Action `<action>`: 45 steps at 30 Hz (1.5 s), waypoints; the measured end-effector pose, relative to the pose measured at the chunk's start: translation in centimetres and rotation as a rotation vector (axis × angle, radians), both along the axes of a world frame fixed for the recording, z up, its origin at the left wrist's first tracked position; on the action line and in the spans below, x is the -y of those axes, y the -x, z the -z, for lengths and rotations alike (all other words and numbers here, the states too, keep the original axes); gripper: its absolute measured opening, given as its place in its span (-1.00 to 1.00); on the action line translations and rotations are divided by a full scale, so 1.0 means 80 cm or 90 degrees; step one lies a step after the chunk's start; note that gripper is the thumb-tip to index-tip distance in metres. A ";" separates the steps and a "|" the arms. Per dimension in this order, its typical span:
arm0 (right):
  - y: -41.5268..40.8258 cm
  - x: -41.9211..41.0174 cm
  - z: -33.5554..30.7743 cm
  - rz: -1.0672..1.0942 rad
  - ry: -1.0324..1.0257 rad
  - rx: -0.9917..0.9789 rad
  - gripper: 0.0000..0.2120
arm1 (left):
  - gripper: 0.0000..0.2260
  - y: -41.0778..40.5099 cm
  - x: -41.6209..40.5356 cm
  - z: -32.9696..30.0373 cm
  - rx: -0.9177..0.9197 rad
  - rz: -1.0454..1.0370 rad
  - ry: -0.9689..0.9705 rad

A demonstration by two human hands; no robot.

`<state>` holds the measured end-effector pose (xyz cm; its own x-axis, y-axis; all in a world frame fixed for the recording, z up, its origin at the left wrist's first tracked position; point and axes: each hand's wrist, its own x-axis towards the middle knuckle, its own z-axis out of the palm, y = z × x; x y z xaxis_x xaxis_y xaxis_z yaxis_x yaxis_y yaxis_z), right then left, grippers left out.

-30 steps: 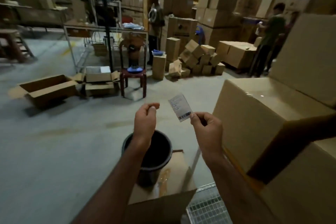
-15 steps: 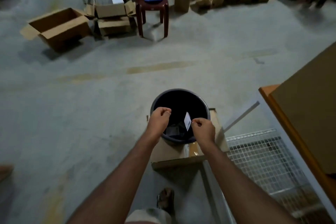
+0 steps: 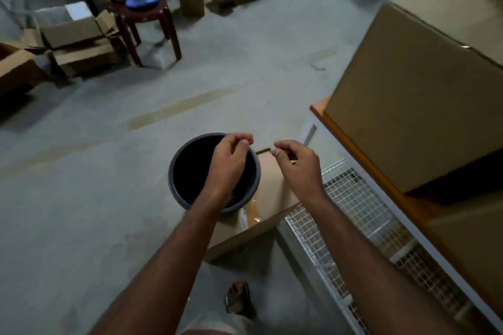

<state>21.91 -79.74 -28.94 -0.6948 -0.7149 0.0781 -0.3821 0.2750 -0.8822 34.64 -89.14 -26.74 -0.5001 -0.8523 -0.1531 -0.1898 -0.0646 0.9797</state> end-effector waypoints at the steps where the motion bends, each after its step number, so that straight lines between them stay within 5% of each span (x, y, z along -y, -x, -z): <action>1: 0.007 -0.016 -0.017 0.009 0.026 -0.006 -0.82 | -0.81 0.012 -0.013 -0.018 -0.029 0.023 0.012; 13: 0.037 -0.345 -0.260 0.183 0.289 -0.219 -0.80 | -0.83 0.137 -0.283 -0.258 -0.366 0.281 0.176; 21: 0.048 -0.609 -0.330 0.346 0.398 -0.369 -0.86 | -0.83 0.177 -0.542 -0.325 -0.481 0.503 0.196; 32: 0.052 -0.912 -0.310 0.631 0.307 -0.408 -0.86 | -0.83 0.237 -0.840 -0.311 -0.355 0.828 0.166; 45: 0.027 -1.120 -0.271 0.973 0.162 -0.501 -0.85 | -0.85 0.293 -1.071 -0.285 -0.307 1.150 0.083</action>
